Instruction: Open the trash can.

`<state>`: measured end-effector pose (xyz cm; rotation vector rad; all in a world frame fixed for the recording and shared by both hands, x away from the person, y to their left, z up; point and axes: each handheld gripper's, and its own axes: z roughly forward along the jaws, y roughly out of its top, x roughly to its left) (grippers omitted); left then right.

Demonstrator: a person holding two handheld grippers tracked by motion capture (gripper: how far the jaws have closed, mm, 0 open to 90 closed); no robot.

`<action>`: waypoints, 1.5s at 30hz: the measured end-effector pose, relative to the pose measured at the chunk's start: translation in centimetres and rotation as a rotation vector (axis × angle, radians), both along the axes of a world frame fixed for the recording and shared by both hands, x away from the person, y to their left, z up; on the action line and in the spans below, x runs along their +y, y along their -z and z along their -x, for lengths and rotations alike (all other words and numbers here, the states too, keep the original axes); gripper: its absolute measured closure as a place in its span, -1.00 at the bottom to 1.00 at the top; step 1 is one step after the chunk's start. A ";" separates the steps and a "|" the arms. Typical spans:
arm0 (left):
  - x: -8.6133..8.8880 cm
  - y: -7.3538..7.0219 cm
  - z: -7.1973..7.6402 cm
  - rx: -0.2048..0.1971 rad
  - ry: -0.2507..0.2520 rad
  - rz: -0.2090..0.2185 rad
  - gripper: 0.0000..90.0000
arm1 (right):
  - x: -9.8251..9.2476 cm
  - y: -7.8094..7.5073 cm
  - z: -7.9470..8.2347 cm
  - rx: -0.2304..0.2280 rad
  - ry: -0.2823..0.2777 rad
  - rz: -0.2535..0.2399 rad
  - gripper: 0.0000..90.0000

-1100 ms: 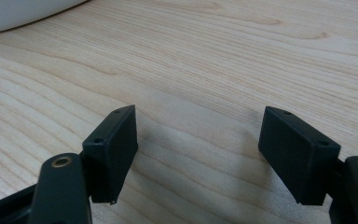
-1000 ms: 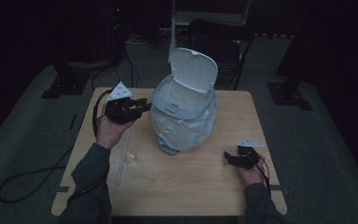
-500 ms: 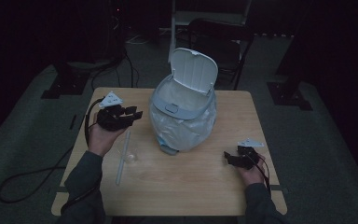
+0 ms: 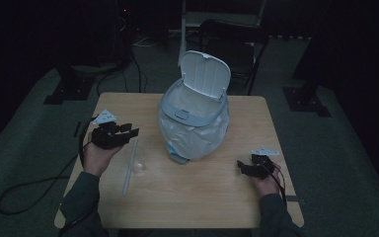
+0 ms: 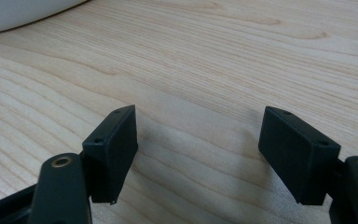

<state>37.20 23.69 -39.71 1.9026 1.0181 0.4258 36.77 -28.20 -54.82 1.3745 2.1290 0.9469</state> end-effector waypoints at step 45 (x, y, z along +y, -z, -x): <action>3.8 6.1 3.3 0.131 -0.106 0.053 0.20 | 0.0 0.0 0.0 -0.001 -0.001 0.002 -0.40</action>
